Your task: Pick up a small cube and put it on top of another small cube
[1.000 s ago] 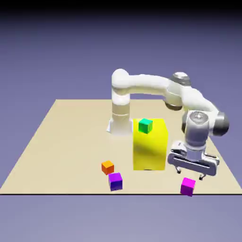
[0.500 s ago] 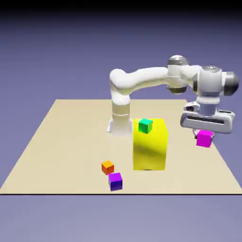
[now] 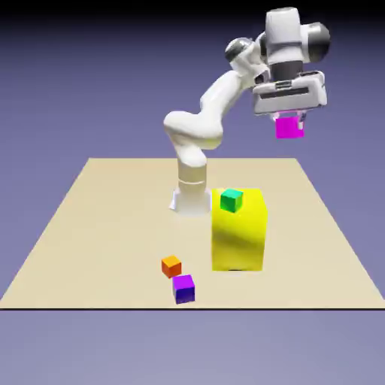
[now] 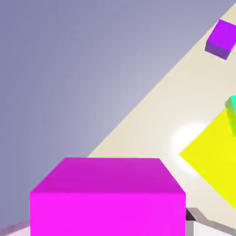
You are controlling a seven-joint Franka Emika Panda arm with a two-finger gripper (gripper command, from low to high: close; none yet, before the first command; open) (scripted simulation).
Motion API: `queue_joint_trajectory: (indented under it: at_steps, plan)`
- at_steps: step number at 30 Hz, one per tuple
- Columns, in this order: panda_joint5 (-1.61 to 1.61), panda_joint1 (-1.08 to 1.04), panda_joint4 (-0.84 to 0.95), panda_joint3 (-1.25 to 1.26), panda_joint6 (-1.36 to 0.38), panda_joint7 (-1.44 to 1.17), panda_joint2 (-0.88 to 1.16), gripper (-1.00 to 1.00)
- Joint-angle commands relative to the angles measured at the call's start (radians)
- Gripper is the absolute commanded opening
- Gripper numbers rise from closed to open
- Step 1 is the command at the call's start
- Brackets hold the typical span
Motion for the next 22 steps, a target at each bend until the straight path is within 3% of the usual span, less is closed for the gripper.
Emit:
queue_joint_trajectory:
  at_steps: [1,11,13,18,19,22]
  plan:
    - [-0.041,0.036,-0.018,-0.031,0.012,0.022,0.031,-1.0]
    - [-0.431,0.399,-0.199,-0.339,0.138,0.238,0.345,-1.0]
    - [-0.45,0.417,-0.208,-0.355,0.145,0.249,0.361,-1.0]
    - [-0.421,0.426,-0.339,-0.305,0.344,0.246,0.428,-1.0]
    - [-0.421,0.426,-0.339,-0.305,0.344,0.246,0.428,1.0]
    - [-0.434,0.422,-0.282,-0.326,0.257,0.247,0.399,1.0]
